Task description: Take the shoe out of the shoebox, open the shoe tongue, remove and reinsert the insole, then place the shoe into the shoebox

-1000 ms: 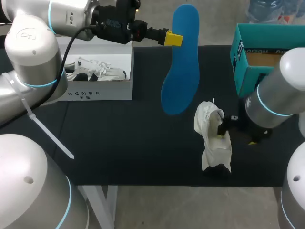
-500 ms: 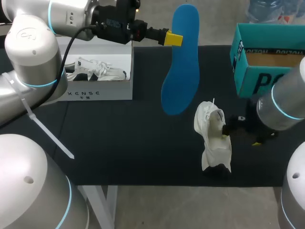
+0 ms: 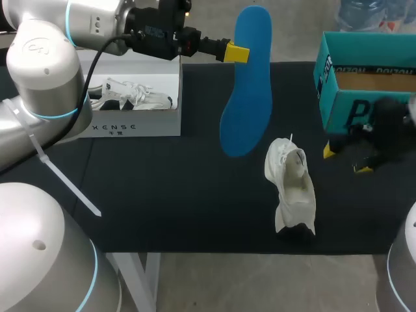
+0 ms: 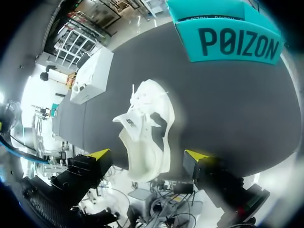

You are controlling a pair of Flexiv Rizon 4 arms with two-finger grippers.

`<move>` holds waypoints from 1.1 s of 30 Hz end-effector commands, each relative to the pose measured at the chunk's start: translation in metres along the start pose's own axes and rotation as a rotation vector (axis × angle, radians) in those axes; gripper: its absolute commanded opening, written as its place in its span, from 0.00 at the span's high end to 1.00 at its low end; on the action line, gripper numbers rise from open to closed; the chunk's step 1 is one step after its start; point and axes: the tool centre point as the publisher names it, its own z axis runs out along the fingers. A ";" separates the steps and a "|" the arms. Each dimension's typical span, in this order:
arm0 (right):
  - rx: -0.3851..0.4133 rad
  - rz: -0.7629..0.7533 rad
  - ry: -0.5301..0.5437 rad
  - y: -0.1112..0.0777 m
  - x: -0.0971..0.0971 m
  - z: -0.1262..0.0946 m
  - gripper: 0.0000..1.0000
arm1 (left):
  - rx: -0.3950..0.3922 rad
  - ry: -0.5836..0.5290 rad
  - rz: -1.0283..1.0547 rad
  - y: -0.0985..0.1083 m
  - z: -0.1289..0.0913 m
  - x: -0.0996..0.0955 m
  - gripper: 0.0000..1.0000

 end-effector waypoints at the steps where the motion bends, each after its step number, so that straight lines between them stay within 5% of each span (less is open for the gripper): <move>1: 0.140 0.008 0.533 0.001 -0.010 -0.010 0.00 | -0.001 0.000 0.000 0.000 0.000 0.000 1.00; 7: 0.233 0.025 0.745 0.007 -0.004 -0.006 0.00 | -0.001 0.000 0.000 0.000 0.000 0.000 1.00; 16: 0.283 0.006 0.909 0.000 0.023 0.000 0.00 | -0.001 0.000 0.000 0.000 0.000 0.000 1.00; 33: 0.282 0.050 0.916 -0.038 0.086 0.013 0.00 | -0.001 0.000 0.000 0.000 0.000 0.000 1.00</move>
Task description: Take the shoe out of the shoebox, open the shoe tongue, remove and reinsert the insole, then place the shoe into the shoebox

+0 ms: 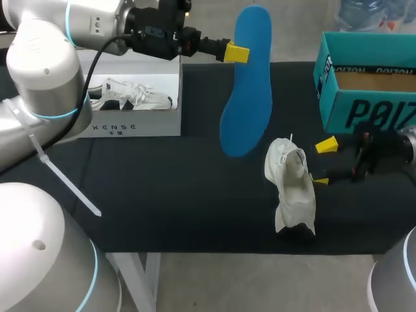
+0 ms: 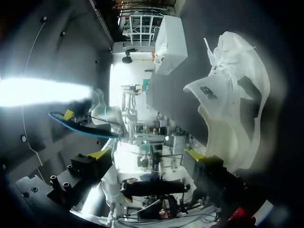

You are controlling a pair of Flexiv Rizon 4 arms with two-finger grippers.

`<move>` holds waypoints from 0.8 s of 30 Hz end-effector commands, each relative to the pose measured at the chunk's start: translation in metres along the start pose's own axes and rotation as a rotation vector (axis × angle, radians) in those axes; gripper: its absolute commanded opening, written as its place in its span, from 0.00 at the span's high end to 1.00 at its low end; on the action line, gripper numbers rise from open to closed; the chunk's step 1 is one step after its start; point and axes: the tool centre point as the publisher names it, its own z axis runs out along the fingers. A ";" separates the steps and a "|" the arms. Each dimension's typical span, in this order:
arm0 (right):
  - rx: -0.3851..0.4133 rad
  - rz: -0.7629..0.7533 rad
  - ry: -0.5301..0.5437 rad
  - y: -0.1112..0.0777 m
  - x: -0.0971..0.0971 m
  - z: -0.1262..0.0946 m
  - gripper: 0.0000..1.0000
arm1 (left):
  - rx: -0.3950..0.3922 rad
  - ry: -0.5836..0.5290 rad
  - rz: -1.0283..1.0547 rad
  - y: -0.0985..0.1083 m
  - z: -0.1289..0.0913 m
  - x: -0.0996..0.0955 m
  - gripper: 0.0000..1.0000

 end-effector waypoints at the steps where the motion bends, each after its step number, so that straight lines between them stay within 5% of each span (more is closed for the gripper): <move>1: -0.028 0.006 -0.017 -0.007 0.005 0.023 0.00 | -0.001 0.000 0.001 0.000 0.000 0.000 1.00; 14: -0.025 0.019 -0.012 -0.016 0.017 0.058 0.00 | -0.001 0.000 0.001 0.000 0.000 0.000 1.00; 24: -0.135 0.009 0.029 -0.009 0.019 0.047 0.00 | -0.001 0.000 0.001 0.000 0.000 0.000 1.00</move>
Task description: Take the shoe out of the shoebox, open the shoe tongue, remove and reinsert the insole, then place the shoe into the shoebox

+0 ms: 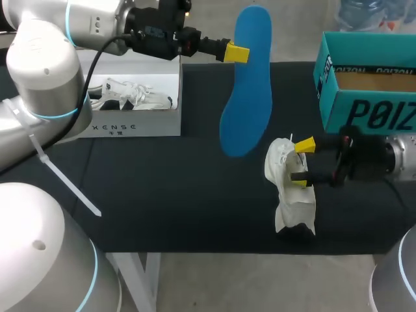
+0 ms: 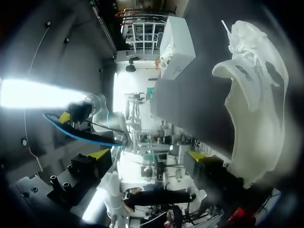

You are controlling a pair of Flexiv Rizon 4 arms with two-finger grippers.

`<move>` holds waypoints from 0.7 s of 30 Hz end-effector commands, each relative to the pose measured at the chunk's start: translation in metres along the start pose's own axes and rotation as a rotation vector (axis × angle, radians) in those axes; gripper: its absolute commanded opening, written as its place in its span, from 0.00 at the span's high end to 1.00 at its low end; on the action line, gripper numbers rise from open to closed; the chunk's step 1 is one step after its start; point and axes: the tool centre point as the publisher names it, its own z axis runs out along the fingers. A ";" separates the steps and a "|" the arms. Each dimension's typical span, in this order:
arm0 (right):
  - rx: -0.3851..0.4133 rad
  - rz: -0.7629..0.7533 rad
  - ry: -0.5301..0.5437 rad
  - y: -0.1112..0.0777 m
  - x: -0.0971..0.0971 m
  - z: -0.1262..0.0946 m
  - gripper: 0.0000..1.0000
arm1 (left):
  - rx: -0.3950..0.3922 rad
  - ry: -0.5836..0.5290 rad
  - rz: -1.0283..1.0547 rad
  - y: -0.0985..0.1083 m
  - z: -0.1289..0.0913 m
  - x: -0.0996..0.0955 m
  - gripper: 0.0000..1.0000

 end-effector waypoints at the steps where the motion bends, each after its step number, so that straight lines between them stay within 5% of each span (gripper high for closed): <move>1: -0.042 0.000 -0.008 -0.005 0.002 -0.002 0.00 | -0.001 0.000 0.000 0.000 0.000 0.000 1.00; 21: -0.139 0.016 -0.034 0.017 0.007 -0.017 0.00 | -0.001 0.000 0.000 0.000 0.000 0.000 1.00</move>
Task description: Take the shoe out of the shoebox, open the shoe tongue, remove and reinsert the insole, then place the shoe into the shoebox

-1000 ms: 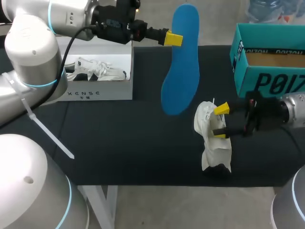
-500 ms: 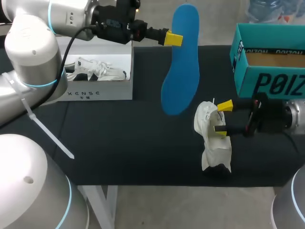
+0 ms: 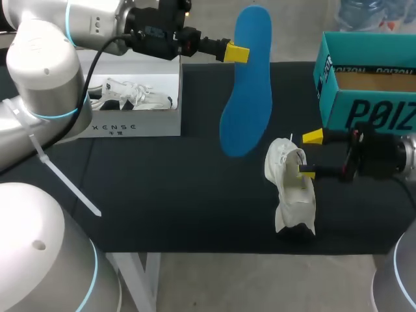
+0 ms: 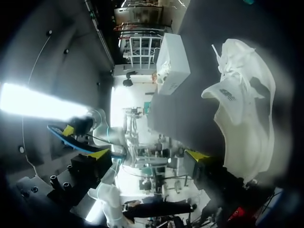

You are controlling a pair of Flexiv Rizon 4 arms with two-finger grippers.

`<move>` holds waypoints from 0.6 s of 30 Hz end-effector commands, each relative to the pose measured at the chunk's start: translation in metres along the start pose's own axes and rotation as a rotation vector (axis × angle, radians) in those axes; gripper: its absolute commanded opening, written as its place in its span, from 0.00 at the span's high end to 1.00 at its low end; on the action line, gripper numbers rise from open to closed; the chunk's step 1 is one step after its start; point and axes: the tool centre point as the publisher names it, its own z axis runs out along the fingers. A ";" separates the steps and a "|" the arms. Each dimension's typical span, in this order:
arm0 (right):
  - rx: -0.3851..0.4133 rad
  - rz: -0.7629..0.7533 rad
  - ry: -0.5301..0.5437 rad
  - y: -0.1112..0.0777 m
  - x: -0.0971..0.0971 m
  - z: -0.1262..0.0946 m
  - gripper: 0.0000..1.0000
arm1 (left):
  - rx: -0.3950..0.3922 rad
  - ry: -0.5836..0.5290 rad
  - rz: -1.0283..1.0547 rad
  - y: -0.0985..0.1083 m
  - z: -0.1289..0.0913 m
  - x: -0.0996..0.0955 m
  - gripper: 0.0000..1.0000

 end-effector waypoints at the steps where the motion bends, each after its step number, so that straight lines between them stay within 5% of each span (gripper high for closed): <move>1: -0.005 0.000 -0.004 -0.002 0.001 0.001 0.00 | -0.001 0.000 0.000 0.000 0.000 0.000 1.00; 6: -0.005 0.000 -0.004 -0.002 0.001 0.001 0.00 | -0.001 0.000 0.000 0.000 0.000 0.000 1.00; 18: -0.005 0.000 -0.004 -0.002 0.001 0.001 0.00 | -0.026 -0.004 0.306 -0.005 0.015 0.065 1.00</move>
